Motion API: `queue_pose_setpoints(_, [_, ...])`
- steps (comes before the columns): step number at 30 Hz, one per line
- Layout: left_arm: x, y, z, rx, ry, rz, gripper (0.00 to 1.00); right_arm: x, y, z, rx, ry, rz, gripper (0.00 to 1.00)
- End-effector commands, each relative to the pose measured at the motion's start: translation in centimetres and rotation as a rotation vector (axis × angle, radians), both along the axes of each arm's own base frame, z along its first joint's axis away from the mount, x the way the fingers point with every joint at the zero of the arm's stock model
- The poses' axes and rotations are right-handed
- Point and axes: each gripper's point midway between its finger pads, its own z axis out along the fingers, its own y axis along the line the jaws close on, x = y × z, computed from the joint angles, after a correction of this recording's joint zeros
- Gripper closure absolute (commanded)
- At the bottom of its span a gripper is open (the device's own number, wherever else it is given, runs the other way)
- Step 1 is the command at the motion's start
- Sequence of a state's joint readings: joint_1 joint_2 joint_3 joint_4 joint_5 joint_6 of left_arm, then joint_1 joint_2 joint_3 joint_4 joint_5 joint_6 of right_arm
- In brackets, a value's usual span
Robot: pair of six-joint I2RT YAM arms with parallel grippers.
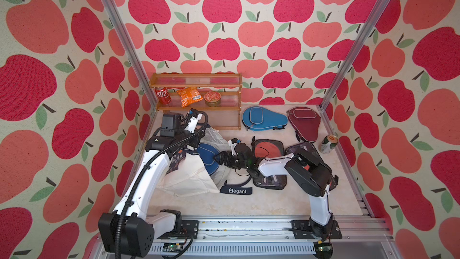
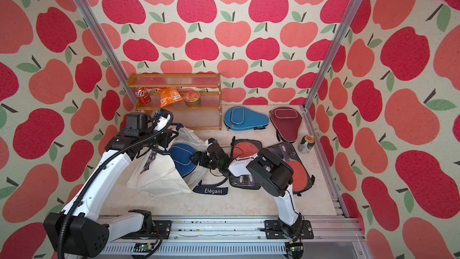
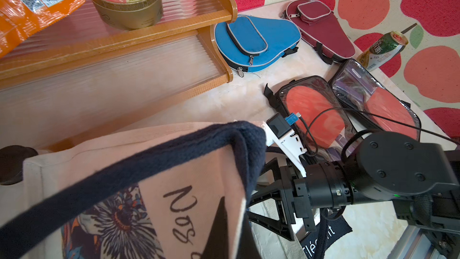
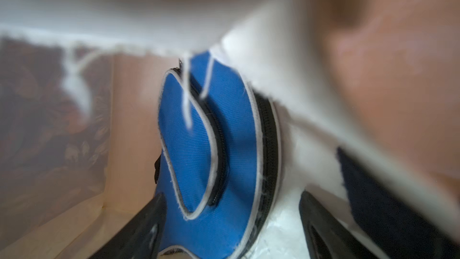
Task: Remove the ping pong set from the canvas bag
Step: Pick up the ping pong set from the canvas bag.
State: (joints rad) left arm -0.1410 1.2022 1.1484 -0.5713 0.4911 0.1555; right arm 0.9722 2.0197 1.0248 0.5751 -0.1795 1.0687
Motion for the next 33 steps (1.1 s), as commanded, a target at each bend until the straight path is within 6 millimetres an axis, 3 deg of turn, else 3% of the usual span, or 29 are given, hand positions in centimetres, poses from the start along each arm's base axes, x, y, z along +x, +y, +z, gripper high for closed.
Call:
queue_pose_setpoints(1, [0.1,-0.9,2.4,-0.056,-0.086,-0.024,1.00,0.3,1.0,-0.5,0.029,0.039,0.013,0.15])
queue_pose_setpoints(6, [-0.1,-1.4,2.6,-0.068,-0.086,-0.035,1.00,0.7,1.6,-1.3,0.059,0.064,0.013,0.15])
queue_pose_setpoints(14, [0.1,-2.2,3.0,-0.068,-0.096,-0.048,1.00,0.6,2.8,-0.8,0.097,0.066,0.035,0.15])
queue_pose_setpoints(26, [1.5,-1.9,2.7,-0.046,-0.082,-0.007,1.00,-1.3,3.8,-0.3,0.026,-0.022,0.100,0.15])
queue_pose_setpoints(33, [1.8,-1.4,2.2,-0.030,-0.072,0.022,1.00,-1.4,2.4,0.5,0.063,-0.077,0.042,0.14])
